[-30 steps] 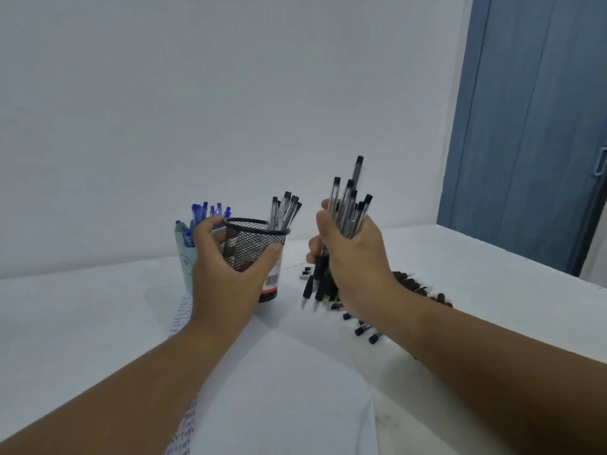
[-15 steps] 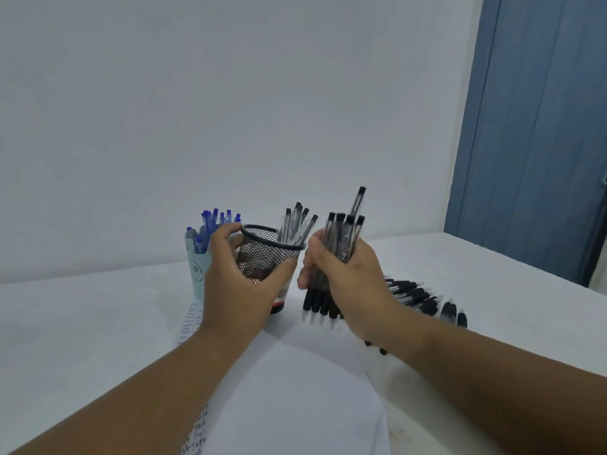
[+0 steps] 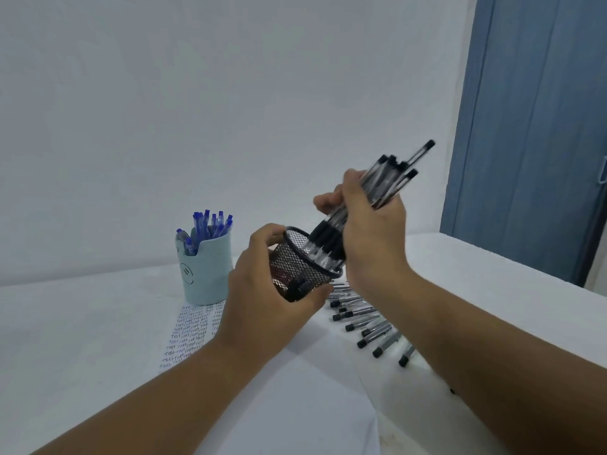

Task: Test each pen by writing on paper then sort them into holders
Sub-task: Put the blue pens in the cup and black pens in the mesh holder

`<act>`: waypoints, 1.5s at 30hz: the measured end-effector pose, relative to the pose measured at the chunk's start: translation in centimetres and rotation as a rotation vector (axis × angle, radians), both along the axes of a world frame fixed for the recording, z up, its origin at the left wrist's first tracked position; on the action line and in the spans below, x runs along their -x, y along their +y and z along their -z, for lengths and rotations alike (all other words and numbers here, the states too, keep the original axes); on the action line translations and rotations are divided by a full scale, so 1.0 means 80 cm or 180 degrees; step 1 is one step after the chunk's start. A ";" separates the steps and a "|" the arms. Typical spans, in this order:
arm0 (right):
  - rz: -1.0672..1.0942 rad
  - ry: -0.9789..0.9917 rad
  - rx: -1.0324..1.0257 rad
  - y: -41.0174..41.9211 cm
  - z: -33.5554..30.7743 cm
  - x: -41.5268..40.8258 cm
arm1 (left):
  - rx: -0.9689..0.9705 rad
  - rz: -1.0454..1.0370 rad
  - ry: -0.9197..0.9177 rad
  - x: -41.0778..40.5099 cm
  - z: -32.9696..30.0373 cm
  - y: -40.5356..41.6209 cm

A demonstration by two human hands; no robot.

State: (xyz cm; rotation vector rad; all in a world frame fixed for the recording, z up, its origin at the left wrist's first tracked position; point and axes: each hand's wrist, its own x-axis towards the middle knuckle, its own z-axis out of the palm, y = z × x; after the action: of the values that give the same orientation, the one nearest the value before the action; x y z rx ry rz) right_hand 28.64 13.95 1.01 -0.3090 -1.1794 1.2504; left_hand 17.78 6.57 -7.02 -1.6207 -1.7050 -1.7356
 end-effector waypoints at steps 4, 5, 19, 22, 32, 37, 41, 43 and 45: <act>0.0426 -0.0745 -0.0662 -0.007 0.022 0.012 | -0.0045 0.0001 0.0043 -0.005 0.001 0.003; 0.0611 -0.0977 -0.0871 -0.006 0.025 0.013 | -0.0059 -0.0009 -0.0010 -0.005 0.000 0.003; -0.0507 -0.1205 0.0291 0.026 0.025 0.007 | -0.0098 -0.0011 -0.0240 0.002 0.000 0.000; -0.0284 -0.0953 0.0339 0.027 0.024 0.001 | -0.0059 0.0067 -0.0120 -0.001 0.001 -0.002; -0.0601 -0.0775 0.0421 0.026 0.015 -0.011 | -0.0059 0.0094 0.0098 -0.003 0.000 -0.006; 0.0166 -0.0801 0.0404 0.032 0.021 -0.009 | -0.0022 0.0144 0.0113 -0.003 0.000 -0.005; -0.0729 -0.0668 0.0389 0.030 0.025 -0.013 | 0.0019 0.0110 -0.0113 0.000 0.001 -0.003; -0.0592 -0.0917 0.0043 0.025 0.032 -0.010 | 0.0042 0.0027 0.0040 0.004 0.001 -0.004; -0.0125 -0.1242 -0.0281 0.025 0.040 -0.007 | 0.0064 -0.0060 0.0338 0.005 0.001 -0.005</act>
State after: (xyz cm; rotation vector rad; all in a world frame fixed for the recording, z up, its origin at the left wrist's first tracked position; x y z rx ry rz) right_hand 29.17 15.93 -2.16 -0.4807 -1.5755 1.1996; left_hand 17.36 6.18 -7.12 -1.6679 -1.6886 -1.5986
